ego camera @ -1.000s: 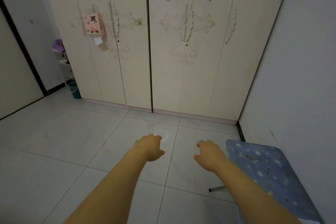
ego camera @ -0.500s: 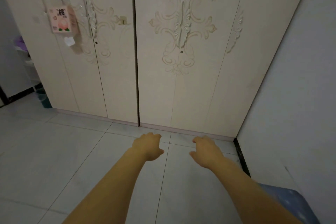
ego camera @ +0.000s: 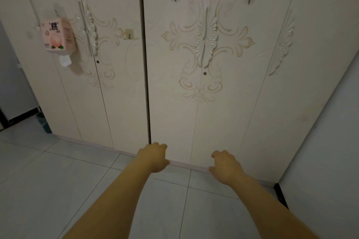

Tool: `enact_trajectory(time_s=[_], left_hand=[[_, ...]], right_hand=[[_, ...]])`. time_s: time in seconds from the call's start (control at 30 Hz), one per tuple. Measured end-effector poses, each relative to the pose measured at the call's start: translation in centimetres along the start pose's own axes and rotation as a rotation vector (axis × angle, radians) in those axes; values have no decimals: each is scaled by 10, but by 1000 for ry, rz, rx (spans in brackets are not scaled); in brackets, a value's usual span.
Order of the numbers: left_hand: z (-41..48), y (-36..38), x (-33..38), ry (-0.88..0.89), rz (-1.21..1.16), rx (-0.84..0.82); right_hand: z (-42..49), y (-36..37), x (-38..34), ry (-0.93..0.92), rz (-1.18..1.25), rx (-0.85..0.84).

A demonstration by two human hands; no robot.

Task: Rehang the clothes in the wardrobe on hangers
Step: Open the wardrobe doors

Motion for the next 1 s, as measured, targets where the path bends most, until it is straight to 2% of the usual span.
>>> enact_trajectory(time_s=[0.23,0.57,0.83,1.0], left_hand=[[118,-28,-13,3,34,-45],[310,-98,-23,194,114,-7],[415,-176,-1,342,104,178],[469,-243,21,390,59,455]], right_hand=[[117,-28,10,31,-3,-13],[287,-73,1,188,-8,54],[386,-127,-4,232,6,201],[452,-191,-1,163,-31,382]])
Point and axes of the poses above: each hand's wrist, its own z-axis towards the middle knuckle, its own y-axis out of the palm, x = y × z, the point moved 10 cm from there along z, towards the middle knuckle, and after that the axes turned 2 degrees about -y, right-handed, at the moved point
